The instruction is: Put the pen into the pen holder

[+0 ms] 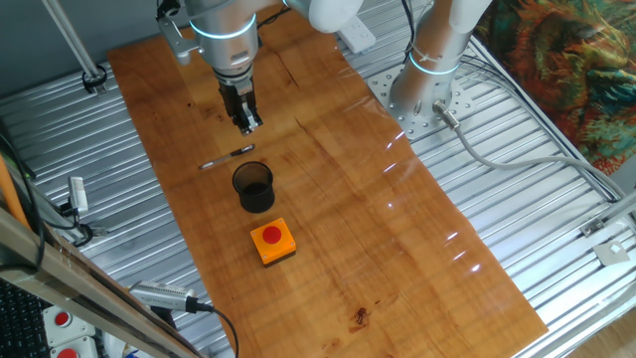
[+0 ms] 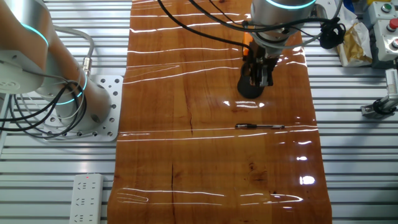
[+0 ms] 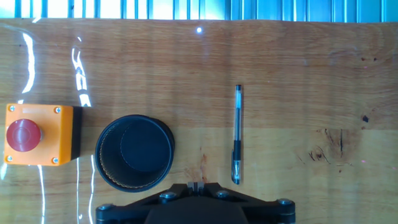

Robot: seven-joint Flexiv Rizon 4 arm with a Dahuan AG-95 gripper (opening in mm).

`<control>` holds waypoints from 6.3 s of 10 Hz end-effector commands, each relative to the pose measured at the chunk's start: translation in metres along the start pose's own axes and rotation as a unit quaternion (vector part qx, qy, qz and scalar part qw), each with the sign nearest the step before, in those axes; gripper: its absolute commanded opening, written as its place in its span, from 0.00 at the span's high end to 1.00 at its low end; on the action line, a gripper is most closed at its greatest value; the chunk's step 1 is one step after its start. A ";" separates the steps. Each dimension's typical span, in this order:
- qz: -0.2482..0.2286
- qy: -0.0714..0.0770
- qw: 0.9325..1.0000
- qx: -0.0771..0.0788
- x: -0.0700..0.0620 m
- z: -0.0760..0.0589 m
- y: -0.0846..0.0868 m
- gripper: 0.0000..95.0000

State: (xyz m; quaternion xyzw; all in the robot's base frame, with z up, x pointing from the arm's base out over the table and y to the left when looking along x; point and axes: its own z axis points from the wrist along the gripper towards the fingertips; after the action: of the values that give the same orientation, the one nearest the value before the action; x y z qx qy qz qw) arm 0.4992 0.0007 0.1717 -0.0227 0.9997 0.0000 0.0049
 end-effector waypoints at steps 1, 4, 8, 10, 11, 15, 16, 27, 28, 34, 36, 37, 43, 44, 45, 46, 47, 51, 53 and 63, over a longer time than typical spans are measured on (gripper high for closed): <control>-0.003 0.000 1.000 0.001 0.000 0.002 -0.001 1.00; -0.009 -0.002 1.000 0.002 -0.009 0.035 -0.011 1.00; -0.017 -0.005 1.000 0.001 -0.017 0.099 -0.028 1.00; -0.027 -0.007 1.000 0.001 -0.017 0.119 -0.039 1.00; -0.029 -0.009 1.000 0.000 -0.016 0.129 -0.045 1.00; -0.025 -0.008 1.000 0.000 -0.001 0.134 -0.046 1.00; -0.023 -0.008 1.000 0.000 0.006 0.137 -0.046 1.00; -0.028 -0.008 1.000 -0.003 0.014 0.153 -0.061 0.60; -0.032 -0.008 0.999 -0.002 0.014 0.153 -0.061 0.40; -0.038 -0.009 0.999 -0.002 0.014 0.161 -0.060 0.40; -0.039 -0.008 0.999 -0.001 0.014 0.164 -0.060 0.40; -0.040 -0.008 0.999 -0.001 0.014 0.164 -0.061 0.40; -0.042 -0.003 0.999 0.001 0.014 0.176 -0.060 0.40; -0.044 -0.005 0.999 0.000 0.014 0.176 -0.060 0.40; -0.044 -0.009 0.999 0.000 0.014 0.176 -0.060 0.60; -0.043 -0.006 0.999 0.003 0.014 0.176 -0.060 0.80; -0.041 -0.006 0.999 0.010 0.014 0.176 -0.060 1.00; -0.039 -0.004 0.999 0.006 0.014 0.176 -0.059 1.00; -0.043 -0.003 0.999 0.022 0.014 0.175 -0.059 1.00; -0.052 0.009 0.998 0.037 0.011 0.123 -0.064 1.00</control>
State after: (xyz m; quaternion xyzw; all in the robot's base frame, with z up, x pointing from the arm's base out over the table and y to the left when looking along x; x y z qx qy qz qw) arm 0.4916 -0.0661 0.0478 -0.0741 0.9963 -0.0438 0.0017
